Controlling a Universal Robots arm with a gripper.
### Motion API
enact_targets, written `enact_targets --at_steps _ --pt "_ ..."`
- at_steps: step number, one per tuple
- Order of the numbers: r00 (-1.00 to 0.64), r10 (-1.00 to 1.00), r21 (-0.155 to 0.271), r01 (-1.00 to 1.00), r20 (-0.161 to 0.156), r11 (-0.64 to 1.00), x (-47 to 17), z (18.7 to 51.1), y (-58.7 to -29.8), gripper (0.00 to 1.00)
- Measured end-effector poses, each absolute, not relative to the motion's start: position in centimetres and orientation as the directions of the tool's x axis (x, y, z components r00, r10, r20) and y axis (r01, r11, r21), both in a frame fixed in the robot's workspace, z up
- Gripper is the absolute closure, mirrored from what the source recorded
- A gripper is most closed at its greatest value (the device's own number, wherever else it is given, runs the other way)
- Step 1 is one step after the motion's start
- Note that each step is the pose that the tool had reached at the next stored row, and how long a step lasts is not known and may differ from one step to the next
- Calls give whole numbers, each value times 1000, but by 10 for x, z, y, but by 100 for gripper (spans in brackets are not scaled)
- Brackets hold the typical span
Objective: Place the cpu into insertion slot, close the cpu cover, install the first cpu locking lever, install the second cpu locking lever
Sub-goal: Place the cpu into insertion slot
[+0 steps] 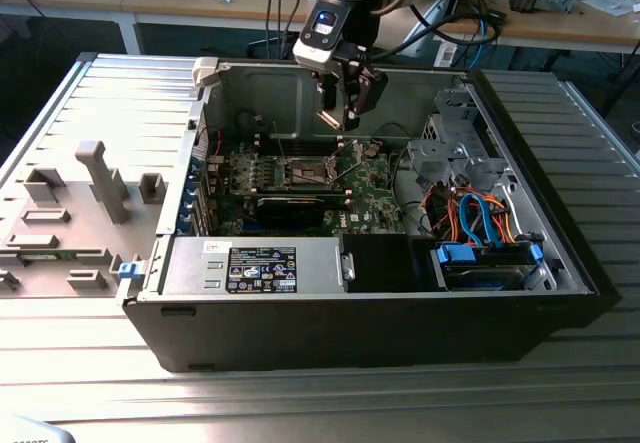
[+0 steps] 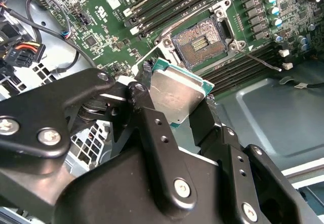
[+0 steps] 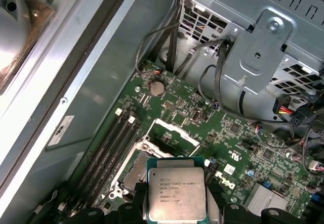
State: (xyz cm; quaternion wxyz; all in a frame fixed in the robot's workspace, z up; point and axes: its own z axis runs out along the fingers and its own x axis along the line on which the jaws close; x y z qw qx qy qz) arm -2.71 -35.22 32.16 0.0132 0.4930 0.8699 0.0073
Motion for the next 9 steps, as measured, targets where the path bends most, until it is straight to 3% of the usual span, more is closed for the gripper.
enact_targets --at_steps 9 --pt "-476 879 26 879 -16 477 -27 320 -352 45"
